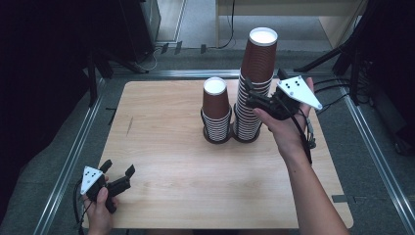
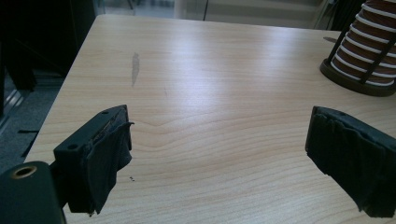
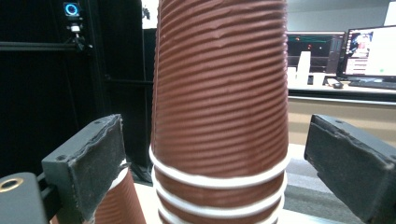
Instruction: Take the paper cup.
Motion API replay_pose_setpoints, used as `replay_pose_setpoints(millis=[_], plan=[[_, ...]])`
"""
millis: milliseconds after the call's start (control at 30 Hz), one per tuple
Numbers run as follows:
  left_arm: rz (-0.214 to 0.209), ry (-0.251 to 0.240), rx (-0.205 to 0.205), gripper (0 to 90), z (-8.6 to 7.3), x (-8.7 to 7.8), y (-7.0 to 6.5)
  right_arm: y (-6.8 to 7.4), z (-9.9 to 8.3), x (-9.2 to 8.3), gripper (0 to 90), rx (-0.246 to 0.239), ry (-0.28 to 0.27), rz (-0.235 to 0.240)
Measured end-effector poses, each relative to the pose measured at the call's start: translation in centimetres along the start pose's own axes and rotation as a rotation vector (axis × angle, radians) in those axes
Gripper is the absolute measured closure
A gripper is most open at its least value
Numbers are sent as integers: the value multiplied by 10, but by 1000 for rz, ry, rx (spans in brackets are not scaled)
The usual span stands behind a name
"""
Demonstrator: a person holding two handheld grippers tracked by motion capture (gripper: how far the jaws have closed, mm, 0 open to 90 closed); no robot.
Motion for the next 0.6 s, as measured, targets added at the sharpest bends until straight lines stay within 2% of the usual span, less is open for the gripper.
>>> replay_pose_setpoints(millis=[600], plan=[[0, 3, 6, 70, 0, 1, 0, -4, 3, 27, 42, 31, 18, -31]])
Point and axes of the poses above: each handheld gripper's, and its own axes: x roughly forward along the jaws, z roughly out of its top, y roughly to its left, the point moved 2 cm from there along x, roughly forward along the jaws, and after that the axes turned 7 degrees about z, right-handed, at the moved point
